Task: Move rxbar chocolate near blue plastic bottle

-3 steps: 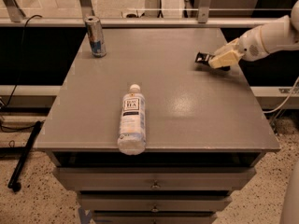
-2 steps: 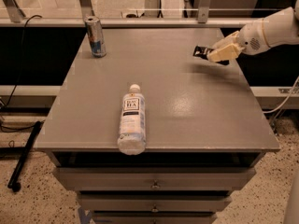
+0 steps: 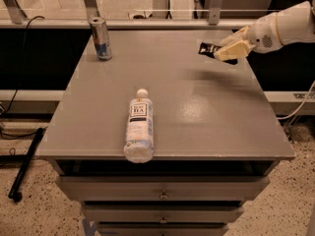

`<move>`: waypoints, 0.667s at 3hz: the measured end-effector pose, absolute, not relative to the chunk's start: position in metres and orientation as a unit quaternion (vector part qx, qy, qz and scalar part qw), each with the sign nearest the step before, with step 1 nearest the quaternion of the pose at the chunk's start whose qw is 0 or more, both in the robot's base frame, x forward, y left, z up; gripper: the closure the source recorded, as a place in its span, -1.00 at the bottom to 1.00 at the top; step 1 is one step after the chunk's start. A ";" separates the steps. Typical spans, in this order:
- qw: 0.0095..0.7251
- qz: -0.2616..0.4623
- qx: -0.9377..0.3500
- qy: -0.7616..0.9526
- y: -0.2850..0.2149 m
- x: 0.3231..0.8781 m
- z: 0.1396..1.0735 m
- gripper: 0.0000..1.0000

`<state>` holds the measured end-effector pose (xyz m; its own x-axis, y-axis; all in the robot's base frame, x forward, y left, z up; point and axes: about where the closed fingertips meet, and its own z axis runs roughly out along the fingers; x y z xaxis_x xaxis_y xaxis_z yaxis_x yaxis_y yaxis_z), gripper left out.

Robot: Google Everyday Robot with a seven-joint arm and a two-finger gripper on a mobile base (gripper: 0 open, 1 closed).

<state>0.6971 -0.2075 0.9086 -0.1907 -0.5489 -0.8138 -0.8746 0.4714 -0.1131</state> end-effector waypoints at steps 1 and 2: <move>0.438 0.204 -0.488 0.727 -0.185 0.698 0.919 1.00; 0.472 0.221 -0.506 0.688 -0.145 0.699 0.948 1.00</move>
Offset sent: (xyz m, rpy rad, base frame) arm -0.0021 0.1055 0.0809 0.1590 -0.2103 0.1801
